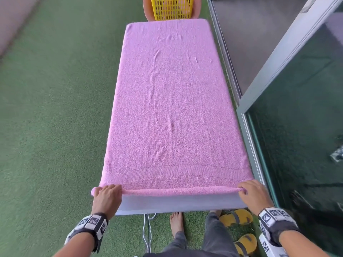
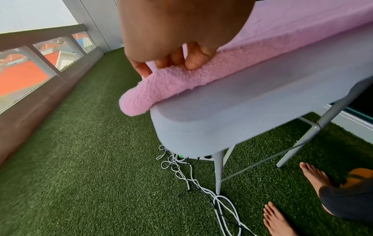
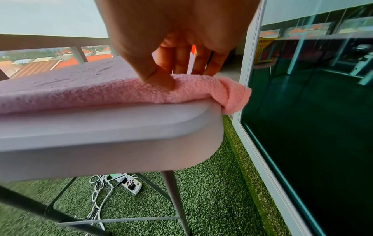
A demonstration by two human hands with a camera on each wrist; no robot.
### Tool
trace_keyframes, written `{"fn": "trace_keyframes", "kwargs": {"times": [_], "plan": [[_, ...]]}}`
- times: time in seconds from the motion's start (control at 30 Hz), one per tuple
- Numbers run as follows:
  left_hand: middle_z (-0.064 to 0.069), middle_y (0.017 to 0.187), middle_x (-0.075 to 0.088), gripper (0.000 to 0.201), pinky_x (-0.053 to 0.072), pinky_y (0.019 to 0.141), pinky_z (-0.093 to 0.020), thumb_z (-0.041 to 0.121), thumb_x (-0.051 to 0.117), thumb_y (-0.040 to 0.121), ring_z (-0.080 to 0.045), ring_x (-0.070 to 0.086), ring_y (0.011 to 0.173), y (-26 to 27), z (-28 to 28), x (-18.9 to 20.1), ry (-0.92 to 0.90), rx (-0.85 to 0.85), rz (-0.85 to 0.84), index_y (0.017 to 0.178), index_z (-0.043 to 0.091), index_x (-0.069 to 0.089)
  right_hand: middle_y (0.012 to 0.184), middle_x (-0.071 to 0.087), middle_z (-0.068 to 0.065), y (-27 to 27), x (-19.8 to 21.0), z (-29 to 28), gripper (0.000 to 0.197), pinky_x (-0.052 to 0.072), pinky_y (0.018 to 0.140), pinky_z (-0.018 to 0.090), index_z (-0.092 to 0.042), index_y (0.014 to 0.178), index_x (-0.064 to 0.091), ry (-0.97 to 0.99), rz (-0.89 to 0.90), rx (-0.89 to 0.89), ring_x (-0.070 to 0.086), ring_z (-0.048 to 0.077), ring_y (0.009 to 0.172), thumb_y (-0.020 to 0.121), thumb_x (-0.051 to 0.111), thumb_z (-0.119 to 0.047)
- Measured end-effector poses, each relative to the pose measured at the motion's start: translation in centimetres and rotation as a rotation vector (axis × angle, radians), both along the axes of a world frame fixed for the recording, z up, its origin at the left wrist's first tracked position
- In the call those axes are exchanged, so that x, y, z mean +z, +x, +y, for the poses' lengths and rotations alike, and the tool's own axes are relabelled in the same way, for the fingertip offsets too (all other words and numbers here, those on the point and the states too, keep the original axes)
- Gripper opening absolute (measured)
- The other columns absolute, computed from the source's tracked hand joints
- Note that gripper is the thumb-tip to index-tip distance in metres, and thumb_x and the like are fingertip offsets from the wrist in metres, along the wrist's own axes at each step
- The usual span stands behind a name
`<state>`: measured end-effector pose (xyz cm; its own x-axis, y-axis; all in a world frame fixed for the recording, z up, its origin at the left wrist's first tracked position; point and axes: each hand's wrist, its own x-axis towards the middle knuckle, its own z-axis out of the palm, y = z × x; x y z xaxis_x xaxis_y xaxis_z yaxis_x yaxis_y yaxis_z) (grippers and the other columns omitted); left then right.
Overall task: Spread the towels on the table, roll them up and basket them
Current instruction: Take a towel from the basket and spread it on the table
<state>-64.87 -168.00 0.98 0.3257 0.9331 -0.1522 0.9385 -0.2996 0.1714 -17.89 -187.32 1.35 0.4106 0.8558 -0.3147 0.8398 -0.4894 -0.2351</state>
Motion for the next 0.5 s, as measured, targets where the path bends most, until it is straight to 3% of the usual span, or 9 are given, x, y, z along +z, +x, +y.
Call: {"fn": "trace_keyframes", "kwargs": {"times": [0.07, 0.13, 0.2, 0.3, 0.4, 0.5], "plan": [[0.010, 0.073, 0.055, 0.018, 0.031, 0.080, -0.039, 0.009, 0.054, 0.088, -0.012, 0.049, 0.066, 0.2, 0.4, 0.3, -0.008, 0.021, -0.034, 0.083, 0.026, 0.054, 0.084, 0.063, -0.010, -0.1, 0.5, 0.5, 0.012, 0.036, 0.082, 0.031, -0.023, 0.083, 0.064, -0.021, -0.028, 0.017, 0.055, 0.012, 0.084, 0.088, 0.055, -0.018], [0.003, 0.085, 0.052, 0.020, 0.036, 0.079, -0.042, 0.007, 0.058, 0.081, -0.016, 0.045, 0.075, 0.7, 0.9, 0.6, 0.039, 0.065, -0.054, 0.096, 0.020, 0.054, 0.086, 0.059, -0.009, -0.1, 1.0, 1.2, 0.011, 0.036, 0.081, 0.033, -0.025, 0.086, 0.055, 0.018, -0.044, -0.022, 0.056, 0.013, 0.081, 0.087, 0.059, -0.015], [0.001, 0.083, 0.046, 0.021, 0.037, 0.070, -0.039, 0.005, 0.062, 0.076, -0.017, 0.041, 0.073, 1.1, 1.3, 0.9, 0.080, 0.131, -0.099, 0.091, 0.015, 0.053, 0.089, 0.055, -0.004, -0.2, 1.2, 1.6, 0.022, 0.039, 0.077, 0.035, -0.022, 0.089, 0.057, 0.062, -0.092, -0.034, 0.055, 0.018, 0.082, 0.076, 0.068, -0.008], [0.001, 0.074, 0.044, 0.034, 0.035, 0.056, -0.028, -0.018, 0.062, 0.066, -0.016, 0.038, 0.061, 1.6, 0.9, 0.2, 0.061, 0.024, -0.188, 0.076, 0.011, 0.048, 0.074, 0.044, -0.006, -1.1, 1.1, 1.8, 0.035, 0.034, 0.063, 0.029, -0.020, 0.070, 0.047, 0.077, -0.100, 0.052, 0.046, 0.016, 0.069, 0.064, 0.073, 0.003], [0.002, 0.078, 0.043, 0.049, 0.039, 0.058, -0.030, -0.024, 0.062, 0.049, -0.017, 0.037, 0.068, 1.1, 0.1, -0.9, 0.079, -0.039, -0.210, 0.080, 0.012, 0.050, 0.077, 0.041, -0.008, -1.5, 0.3, 1.6, 0.039, 0.036, 0.065, 0.028, -0.023, 0.073, 0.044, 0.042, -0.063, 0.089, 0.045, 0.016, 0.072, 0.062, 0.071, 0.002], [-0.002, 0.078, 0.048, 0.054, 0.030, 0.068, -0.027, -0.032, 0.062, 0.043, -0.011, 0.029, 0.077, 0.8, 0.1, -1.9, 0.138, 0.013, -0.294, 0.080, 0.007, 0.055, 0.087, 0.050, -0.006, -1.3, -0.1, 1.4, 0.034, 0.045, 0.072, 0.033, -0.022, 0.084, 0.053, 0.054, -0.098, 0.055, 0.052, 0.017, 0.083, 0.063, 0.071, -0.001]]}}
